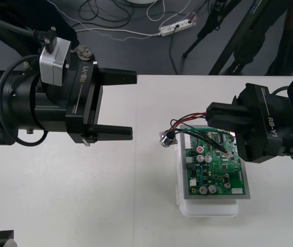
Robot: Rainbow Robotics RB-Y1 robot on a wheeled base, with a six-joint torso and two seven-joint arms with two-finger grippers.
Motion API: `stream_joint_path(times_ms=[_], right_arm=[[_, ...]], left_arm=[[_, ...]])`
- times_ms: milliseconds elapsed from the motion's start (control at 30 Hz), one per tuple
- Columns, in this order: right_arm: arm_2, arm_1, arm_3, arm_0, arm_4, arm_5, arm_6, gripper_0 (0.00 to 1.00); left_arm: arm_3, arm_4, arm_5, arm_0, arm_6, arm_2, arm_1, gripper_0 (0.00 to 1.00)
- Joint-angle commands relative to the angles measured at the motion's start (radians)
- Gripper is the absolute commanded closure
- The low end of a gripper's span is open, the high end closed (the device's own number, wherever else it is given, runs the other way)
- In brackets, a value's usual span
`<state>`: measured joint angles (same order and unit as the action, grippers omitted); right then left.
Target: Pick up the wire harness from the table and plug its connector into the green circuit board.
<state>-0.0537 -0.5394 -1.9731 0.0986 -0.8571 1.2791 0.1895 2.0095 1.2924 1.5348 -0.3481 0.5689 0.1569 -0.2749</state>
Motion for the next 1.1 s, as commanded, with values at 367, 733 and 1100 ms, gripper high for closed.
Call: stream_joint_path(times_ms=[367, 733, 1100], right_arm=[[0.018, 0.022, -0.070, -0.025, -0.036, -0.076, 0.010, 1.00], [0.051, 0.022, -0.070, -0.034, -0.046, -0.075, 0.001, 1.00], [0.064, 0.021, -0.070, -0.036, -0.045, -0.083, -0.013, 1.00]], left_arm=[[0.023, 0.044, -0.111, -0.026, -0.066, -0.109, 0.006, 0.00], [-0.087, -0.022, -0.179, -0.026, -0.144, -0.192, 0.008, 0.00], [-0.106, -0.039, -0.206, -0.026, -0.187, -0.232, 0.008, 0.00]])
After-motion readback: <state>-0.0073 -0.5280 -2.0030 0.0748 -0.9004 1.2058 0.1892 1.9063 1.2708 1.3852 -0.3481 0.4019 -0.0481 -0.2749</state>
